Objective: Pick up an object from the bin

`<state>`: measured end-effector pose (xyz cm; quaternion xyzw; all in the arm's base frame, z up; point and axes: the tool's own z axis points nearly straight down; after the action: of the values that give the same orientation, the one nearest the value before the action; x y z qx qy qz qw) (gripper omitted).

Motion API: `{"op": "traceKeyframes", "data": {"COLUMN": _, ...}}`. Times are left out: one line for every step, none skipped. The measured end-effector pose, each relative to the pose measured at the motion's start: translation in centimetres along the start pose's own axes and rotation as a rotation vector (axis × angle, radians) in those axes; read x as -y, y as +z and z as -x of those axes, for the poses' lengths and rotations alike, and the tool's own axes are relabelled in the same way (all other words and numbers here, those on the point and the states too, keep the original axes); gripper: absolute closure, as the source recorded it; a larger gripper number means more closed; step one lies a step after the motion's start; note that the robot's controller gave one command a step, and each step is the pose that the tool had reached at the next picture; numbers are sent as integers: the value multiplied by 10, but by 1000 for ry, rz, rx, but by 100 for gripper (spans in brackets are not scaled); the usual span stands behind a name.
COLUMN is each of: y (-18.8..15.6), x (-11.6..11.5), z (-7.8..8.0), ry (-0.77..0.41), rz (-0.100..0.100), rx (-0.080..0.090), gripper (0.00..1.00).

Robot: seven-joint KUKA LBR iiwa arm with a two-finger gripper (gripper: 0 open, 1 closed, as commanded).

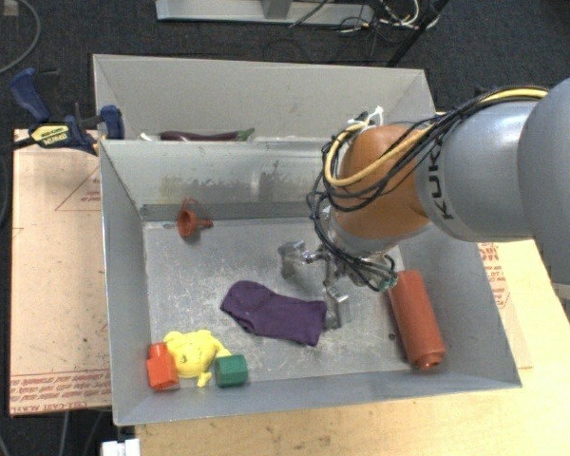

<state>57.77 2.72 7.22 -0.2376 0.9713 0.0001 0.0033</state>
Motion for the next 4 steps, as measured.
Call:
{"op": "traceKeyframes", "data": {"y": 2, "x": -39, "z": -7, "ry": 213, "rz": 0, "rx": 1, "gripper": 100}}
{"op": "traceKeyframes", "data": {"y": 2, "x": -39, "z": -7, "ry": 213, "rz": 0, "rx": 1, "gripper": 100}}
{"op": "traceKeyframes", "data": {"y": -54, "x": -25, "z": -2, "ry": 159, "rz": 0, "rx": 4, "gripper": 100}}
{"op": "traceKeyframes", "data": {"y": -54, "x": -25, "z": -2, "ry": 158, "rz": 0, "rx": 4, "gripper": 0}}
